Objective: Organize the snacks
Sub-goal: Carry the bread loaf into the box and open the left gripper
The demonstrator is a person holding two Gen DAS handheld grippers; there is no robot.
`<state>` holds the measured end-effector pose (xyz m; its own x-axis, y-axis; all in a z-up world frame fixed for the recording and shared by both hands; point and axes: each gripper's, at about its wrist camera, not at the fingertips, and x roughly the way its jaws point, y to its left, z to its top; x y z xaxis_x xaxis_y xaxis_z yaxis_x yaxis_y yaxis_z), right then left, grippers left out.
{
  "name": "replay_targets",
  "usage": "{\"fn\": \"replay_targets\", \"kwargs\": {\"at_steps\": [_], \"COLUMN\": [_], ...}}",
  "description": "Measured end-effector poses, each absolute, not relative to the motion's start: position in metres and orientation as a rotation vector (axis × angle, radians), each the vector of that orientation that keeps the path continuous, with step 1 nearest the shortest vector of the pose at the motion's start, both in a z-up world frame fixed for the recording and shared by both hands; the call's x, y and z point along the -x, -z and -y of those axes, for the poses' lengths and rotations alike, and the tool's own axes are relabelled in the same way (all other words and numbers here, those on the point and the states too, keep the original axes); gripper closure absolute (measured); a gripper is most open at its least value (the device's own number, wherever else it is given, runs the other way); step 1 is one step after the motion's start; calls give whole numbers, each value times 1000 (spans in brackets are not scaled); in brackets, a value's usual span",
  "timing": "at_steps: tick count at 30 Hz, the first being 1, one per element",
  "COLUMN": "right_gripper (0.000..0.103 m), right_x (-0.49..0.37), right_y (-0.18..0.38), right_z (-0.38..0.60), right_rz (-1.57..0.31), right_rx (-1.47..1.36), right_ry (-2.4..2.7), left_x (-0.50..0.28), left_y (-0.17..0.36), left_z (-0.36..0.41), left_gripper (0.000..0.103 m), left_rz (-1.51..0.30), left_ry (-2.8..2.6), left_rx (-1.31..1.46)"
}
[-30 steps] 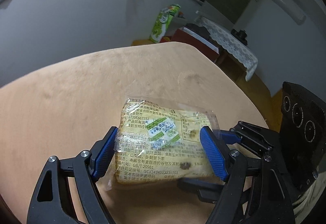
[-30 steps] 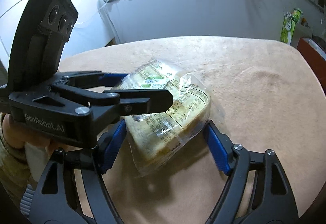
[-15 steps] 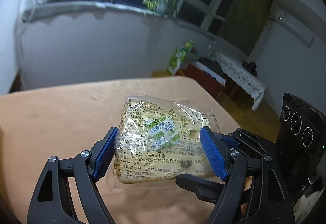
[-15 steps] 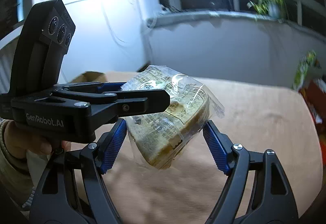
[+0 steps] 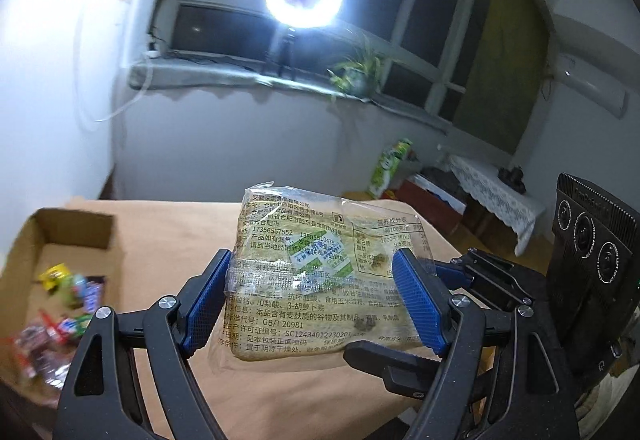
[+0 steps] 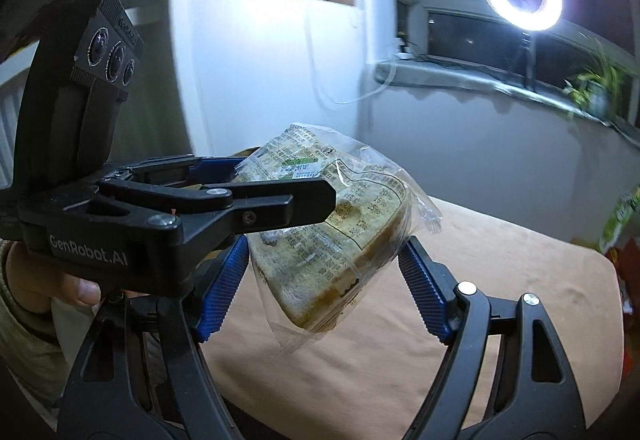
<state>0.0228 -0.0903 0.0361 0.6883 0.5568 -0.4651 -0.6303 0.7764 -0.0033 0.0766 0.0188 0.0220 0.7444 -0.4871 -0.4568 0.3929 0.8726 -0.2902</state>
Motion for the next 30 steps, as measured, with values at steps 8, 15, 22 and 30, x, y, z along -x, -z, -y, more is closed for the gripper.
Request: {"fn": "replay_targets", "kwargs": {"at_steps": [8, 15, 22, 30], "right_gripper": [23, 23, 23, 21], "right_x": [-16, -26, -59, -63], "right_y": [-29, -17, -1, 24], "right_z": [8, -54, -103, -76], "right_rz": [-478, -487, -480, -488], "right_rx": [251, 281, 297, 290], "right_ry": [-774, -856, -898, -763], "left_x": [-47, -37, -60, -75], "left_y": [-13, -1, 7, 44], "left_z": [-97, -158, -201, -220], "left_gripper": [23, 23, 23, 22], "left_rz": [-520, -519, -534, -603], "left_ry": [366, 269, 196, -54], "left_rx": [240, 277, 262, 216]}}
